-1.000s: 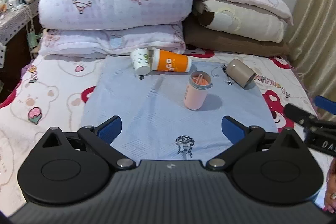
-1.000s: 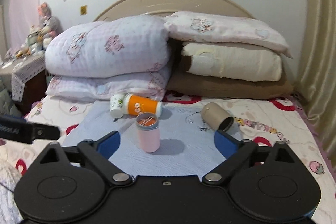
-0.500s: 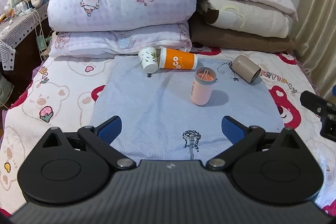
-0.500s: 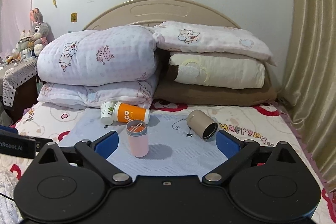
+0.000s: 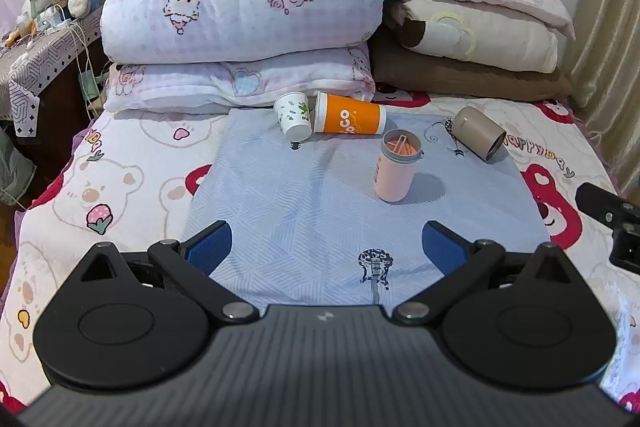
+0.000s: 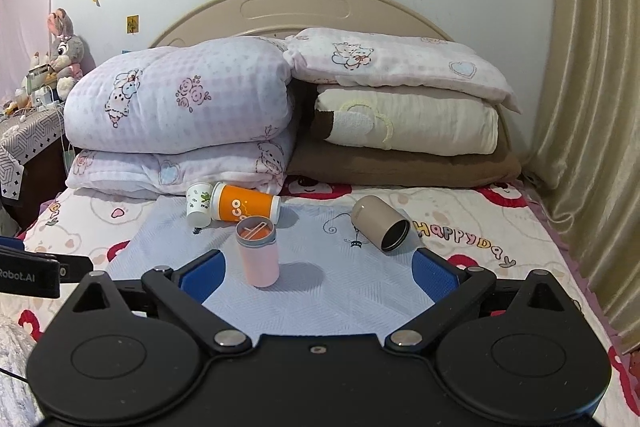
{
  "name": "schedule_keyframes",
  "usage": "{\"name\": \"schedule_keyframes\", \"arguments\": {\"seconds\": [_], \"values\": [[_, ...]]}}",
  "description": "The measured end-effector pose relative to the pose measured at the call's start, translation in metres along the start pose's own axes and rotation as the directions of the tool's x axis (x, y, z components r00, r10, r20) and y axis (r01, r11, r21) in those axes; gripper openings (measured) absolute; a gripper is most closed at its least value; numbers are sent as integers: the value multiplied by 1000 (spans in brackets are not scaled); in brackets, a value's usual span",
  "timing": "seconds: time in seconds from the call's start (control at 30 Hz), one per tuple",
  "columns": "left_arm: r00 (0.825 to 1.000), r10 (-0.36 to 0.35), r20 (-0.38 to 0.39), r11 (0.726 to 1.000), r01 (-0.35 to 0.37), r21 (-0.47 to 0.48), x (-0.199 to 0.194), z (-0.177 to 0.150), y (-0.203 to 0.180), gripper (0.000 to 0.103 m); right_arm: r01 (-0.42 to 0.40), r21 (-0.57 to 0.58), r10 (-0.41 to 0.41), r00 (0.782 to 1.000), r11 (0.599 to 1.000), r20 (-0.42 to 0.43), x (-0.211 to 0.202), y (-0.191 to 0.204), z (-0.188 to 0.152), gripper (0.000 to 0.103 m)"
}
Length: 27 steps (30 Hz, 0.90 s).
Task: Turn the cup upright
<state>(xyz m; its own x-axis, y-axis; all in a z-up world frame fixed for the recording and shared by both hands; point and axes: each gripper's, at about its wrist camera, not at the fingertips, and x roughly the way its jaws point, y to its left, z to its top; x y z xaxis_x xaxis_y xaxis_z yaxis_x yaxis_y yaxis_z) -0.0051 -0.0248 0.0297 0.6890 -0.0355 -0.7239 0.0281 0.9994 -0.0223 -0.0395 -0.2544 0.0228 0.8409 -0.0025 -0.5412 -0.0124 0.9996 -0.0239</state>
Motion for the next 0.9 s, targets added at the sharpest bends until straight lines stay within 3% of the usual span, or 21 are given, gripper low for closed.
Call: {"name": "schedule_keyframes", "arguments": {"seconds": [0.9], "values": [[999, 25, -41, 999, -24, 30, 8, -3, -3, 103, 31, 15, -30, 998, 999, -48, 4, -4, -5, 101]]}}
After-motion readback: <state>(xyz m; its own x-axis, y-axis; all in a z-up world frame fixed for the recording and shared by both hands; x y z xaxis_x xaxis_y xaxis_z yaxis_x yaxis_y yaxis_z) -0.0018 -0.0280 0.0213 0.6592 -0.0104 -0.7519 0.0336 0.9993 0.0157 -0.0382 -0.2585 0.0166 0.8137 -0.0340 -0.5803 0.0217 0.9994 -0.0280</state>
